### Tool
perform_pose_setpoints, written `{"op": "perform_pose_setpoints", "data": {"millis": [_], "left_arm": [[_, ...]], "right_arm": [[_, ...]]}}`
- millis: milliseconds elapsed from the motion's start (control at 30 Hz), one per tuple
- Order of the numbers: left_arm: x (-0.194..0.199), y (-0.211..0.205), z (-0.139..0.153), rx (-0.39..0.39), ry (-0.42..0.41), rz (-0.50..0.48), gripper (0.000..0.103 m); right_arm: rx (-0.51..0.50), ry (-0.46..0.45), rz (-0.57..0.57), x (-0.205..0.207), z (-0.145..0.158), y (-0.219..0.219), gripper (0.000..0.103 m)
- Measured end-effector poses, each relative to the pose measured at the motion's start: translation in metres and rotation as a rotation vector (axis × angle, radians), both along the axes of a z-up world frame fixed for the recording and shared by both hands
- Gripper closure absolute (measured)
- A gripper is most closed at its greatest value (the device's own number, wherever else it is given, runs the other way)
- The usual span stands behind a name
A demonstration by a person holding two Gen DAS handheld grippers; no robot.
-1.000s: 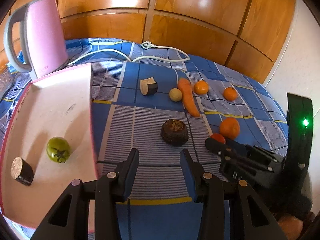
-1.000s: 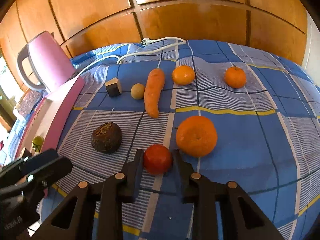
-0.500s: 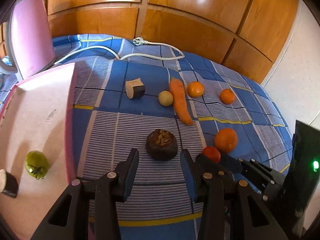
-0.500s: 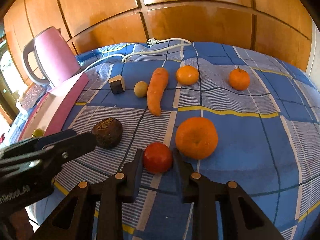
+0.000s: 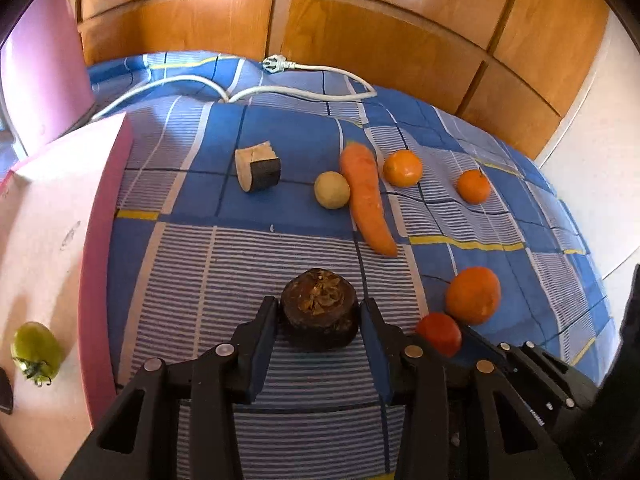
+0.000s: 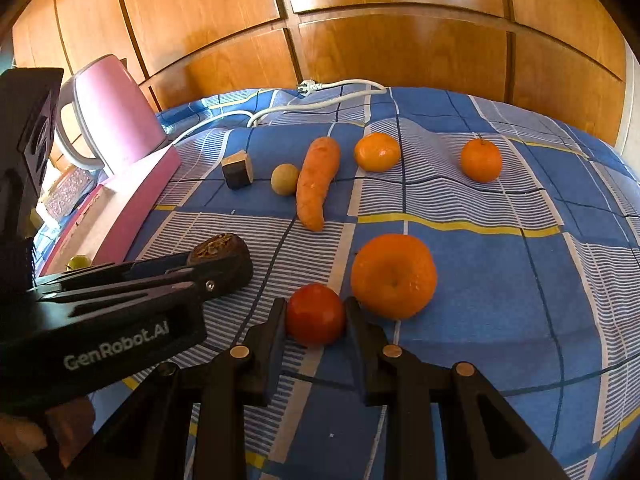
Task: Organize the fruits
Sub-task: 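Grasp the dark round fruit with left tool while right tool approaches the red tomato, then grasp the red tomato with right tool while left tool lifts the dark fruit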
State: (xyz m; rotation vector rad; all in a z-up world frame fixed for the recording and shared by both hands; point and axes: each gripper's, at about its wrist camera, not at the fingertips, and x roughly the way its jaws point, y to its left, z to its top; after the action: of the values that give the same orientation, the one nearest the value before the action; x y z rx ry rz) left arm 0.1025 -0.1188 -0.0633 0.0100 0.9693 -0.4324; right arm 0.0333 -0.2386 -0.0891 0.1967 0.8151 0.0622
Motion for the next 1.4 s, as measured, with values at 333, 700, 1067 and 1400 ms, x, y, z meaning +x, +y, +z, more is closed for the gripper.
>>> {"op": "perform_pose_setpoints", "data": {"millis": [333,700,1067,1400], "left_arm": [[-0.002,-0.001,-0.008,0.005,-0.063,0.005,0.061],[-0.011,0.001,-0.007,0.018,-0.100,0.029,0.063],[-0.023,0.011,-0.004,0.004,-0.101,0.068,0.063],[-0.043,0.028,0.007,0.008,-0.113,0.076,0.063]], "right_arm": [[0.009,-0.002,-0.013,0.002,-0.001,0.000,0.074],[-0.054,-0.014,-0.012,0.000,0.000,0.008,0.074],[-0.079,-0.023,-0.012,-0.002,0.001,0.010,0.074],[-0.076,-0.028,-0.016,-0.009,0.002,0.011,0.075]]}}
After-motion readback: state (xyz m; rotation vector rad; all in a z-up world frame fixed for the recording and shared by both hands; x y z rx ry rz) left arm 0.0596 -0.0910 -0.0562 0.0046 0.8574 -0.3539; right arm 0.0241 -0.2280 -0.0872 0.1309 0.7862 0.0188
